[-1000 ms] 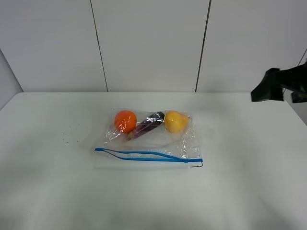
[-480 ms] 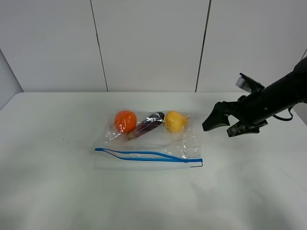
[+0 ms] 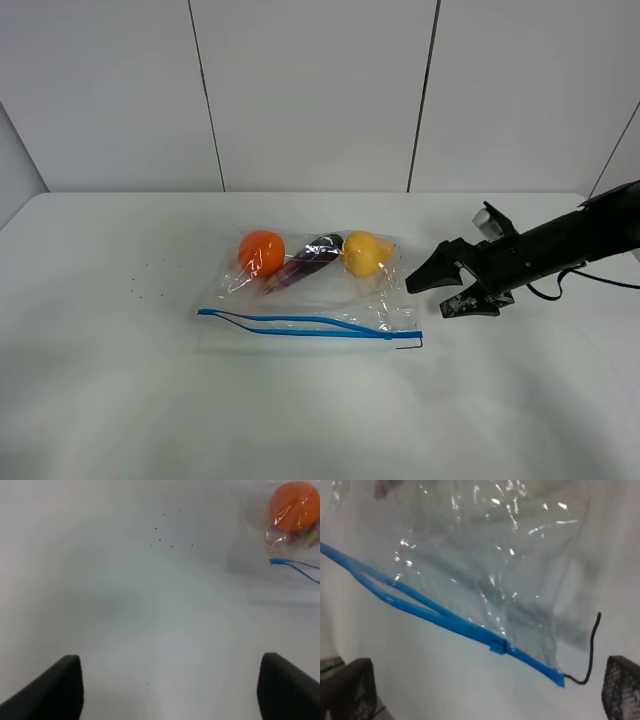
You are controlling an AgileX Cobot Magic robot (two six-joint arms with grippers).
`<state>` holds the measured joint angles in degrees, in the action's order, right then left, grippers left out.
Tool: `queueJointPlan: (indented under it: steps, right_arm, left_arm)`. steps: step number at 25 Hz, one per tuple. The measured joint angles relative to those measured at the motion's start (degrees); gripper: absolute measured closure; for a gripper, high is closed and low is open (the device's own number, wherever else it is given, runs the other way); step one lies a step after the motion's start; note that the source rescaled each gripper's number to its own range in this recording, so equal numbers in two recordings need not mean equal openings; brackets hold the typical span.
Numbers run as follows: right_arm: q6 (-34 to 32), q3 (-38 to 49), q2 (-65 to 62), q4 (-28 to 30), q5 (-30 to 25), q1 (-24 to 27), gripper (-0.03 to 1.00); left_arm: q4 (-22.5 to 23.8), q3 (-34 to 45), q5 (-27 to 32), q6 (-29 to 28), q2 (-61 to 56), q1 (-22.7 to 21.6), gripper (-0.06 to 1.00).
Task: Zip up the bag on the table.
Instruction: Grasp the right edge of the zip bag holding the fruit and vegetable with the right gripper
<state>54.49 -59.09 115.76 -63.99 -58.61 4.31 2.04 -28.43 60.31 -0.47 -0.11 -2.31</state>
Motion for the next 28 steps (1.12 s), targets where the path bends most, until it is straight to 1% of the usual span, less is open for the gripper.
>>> queueJointPlan:
  steps: [4,10,18,28]
  right_arm:
    - [2.13,-2.86,4.24,-0.41,-0.58,-0.67,-0.03]
    - [3.79,-7.03,8.65,-1.70,-4.41,-1.14,-0.03]
    - [5.75,-7.23,10.70,-4.23,-6.95,-1.14,-0.03]
    - [6.13,-7.23,10.70,-5.46,-7.26,-1.14,-0.03]
  left_arm:
    - [0.00,0.00,0.00,0.00,0.00,0.00,-0.05]
    - [0.00,0.00,0.00,0.00,0.00,0.00,-0.05]
    - [0.00,0.00,0.00,0.00,0.00,0.00,-0.05]
    - [0.00,0.00,0.00,0.00,0.00,0.00,-0.05]
